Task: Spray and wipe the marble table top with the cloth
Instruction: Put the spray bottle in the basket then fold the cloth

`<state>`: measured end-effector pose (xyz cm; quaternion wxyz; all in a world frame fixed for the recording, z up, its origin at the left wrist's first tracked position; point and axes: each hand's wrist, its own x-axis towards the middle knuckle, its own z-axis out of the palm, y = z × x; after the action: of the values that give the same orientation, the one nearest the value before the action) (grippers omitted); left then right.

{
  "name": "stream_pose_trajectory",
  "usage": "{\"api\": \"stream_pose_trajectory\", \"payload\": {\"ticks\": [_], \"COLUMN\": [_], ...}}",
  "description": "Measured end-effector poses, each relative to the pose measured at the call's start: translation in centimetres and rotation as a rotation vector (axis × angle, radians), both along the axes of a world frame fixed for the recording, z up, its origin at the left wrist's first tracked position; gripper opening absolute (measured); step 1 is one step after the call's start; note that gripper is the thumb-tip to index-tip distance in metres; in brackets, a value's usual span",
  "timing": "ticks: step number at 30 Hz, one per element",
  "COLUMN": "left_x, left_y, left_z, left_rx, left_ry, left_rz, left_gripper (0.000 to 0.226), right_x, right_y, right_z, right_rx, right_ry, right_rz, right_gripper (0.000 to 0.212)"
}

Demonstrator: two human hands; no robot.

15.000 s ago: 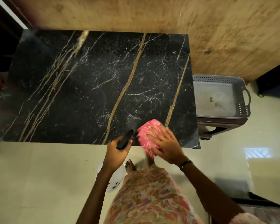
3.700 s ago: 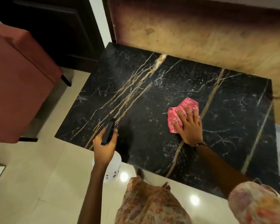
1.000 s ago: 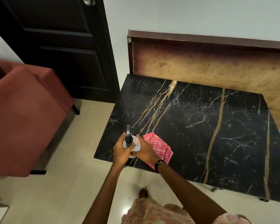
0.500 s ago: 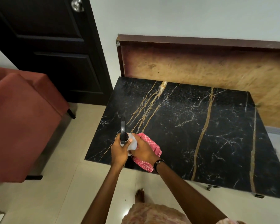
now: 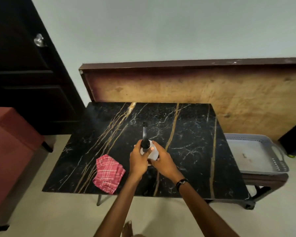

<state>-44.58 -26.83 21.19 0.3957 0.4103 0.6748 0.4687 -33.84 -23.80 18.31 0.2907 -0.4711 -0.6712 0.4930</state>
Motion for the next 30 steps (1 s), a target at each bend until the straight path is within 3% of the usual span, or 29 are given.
{"api": "stream_pose_trajectory", "payload": {"ticks": [5, 12, 15, 22, 26, 30], "left_x": [7.7, 16.1, 19.3, 26.1, 29.8, 33.1], "left_y": [2.8, 6.9, 8.7, 11.4, 13.1, 15.0], "left_z": [0.5, 0.0, -0.8, -2.7, -4.5, -6.5], "left_rx": [0.010, 0.042, 0.029, -0.017, -0.056, -0.209], "left_ry": [0.011, 0.042, 0.062, 0.096, 0.074, -0.044], "left_rz": [-0.104, -0.264, -0.310, -0.456, -0.527, -0.593], "left_gripper": [0.035, 0.029, 0.034, 0.046, 0.045, 0.060], "right_x": [7.5, 14.7, 17.3, 23.8, 28.4, 33.2], "right_y": [1.7, 5.2, 6.4, 8.1, 9.4, 11.3], "right_z": [0.5, -1.2, -1.3, -3.9, -5.6, -7.7], "right_rx": [0.044, 0.080, 0.093, 0.124, 0.115, 0.001], "right_ry": [-0.026, -0.164, -0.149, -0.209, -0.268, -0.194], "right_rz": [-0.107, -0.288, -0.391, -0.650, -0.689, -0.760], "right_gripper": [0.064, 0.042, 0.029, 0.022, 0.028, 0.044]}}
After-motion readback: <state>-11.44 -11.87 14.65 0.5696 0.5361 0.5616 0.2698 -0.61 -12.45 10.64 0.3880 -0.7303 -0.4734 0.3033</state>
